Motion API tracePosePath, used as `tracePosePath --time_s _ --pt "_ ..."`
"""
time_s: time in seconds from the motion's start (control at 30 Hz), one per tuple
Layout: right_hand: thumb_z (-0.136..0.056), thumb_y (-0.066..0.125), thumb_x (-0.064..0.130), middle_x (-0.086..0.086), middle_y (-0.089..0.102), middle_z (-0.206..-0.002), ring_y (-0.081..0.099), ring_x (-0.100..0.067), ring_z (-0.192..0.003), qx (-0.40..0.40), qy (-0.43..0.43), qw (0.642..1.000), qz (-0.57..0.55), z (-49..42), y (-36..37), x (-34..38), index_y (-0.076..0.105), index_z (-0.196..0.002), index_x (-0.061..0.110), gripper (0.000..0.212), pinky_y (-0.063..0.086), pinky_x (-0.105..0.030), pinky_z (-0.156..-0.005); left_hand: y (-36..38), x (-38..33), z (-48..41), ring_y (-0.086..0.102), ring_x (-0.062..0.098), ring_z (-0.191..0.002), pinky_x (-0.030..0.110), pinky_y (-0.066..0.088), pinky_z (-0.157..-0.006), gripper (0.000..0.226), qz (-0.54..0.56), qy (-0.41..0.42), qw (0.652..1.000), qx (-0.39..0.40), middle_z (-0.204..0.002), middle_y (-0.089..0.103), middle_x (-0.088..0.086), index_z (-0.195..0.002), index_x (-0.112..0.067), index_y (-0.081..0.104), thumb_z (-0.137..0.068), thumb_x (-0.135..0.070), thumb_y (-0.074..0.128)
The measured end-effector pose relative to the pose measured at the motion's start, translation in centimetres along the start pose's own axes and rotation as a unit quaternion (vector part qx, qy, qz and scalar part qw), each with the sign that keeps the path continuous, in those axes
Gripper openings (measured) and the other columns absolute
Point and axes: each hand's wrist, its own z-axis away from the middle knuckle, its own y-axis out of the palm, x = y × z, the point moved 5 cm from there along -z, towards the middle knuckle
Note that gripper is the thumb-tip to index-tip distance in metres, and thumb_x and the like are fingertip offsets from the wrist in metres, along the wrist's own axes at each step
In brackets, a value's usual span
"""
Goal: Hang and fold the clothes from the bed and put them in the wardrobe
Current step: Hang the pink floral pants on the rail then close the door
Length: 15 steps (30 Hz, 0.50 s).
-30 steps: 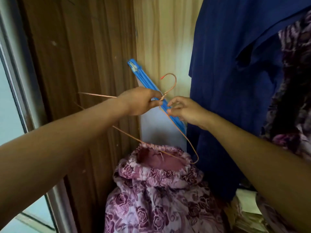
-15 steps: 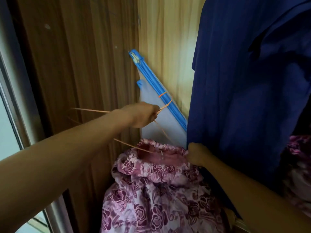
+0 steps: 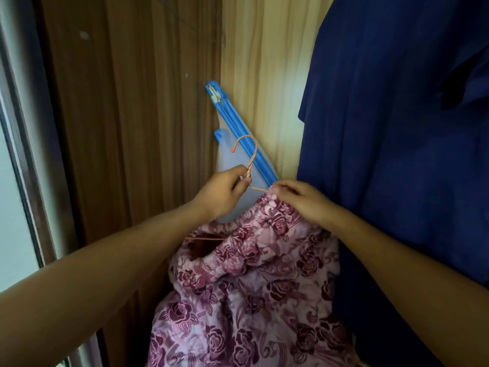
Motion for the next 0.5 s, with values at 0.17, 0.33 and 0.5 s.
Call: tracePosePath --time_s 0.17,0.33,0.5 --pt "-0.058 0.055 0.092 0.006 0.066 -0.106 0.062 -0.015 -0.096 -0.009 -0.029 0.98 0.197 1.0 1.2 -1.6 0.053 -0.113 0.038 0.077 0.052 -0.036 -0.084 0.4 -0.2 1.1 0.059 0.021 -0.1 0.044 0.046 -0.091 0.02 -0.068 0.017 0.997 -0.036 -0.099 0.066 0.004 -0.112 -0.009 0.067 -0.099 -0.024 0.061" --pt "-0.059 0.061 0.085 0.008 0.068 -0.095 0.065 -0.019 -0.095 -0.099 -0.023 0.983 0.156 0.3 -1.6 -2.4 0.052 -0.087 0.038 0.056 0.046 -0.032 -0.078 1.2 -1.5 6.1 0.05 0.025 -0.126 0.033 0.038 -0.109 0.041 -0.144 0.227 0.962 -0.052 -0.129 0.053 0.011 -0.135 -0.007 0.057 -0.098 -0.024 0.063" --pt "-0.062 0.054 0.089 0.014 0.067 -0.089 0.065 -0.016 -0.09 -0.188 -0.048 0.97 0.149 0.3 -4.7 -1.6 0.061 -0.092 0.033 0.064 0.047 -0.031 -0.078 3.2 2.0 8.1 0.049 0.018 -0.129 0.031 0.037 -0.111 0.047 -0.055 0.053 0.996 0.033 -0.135 0.05 0.002 -0.141 -0.017 0.048 -0.099 -0.032 0.059"
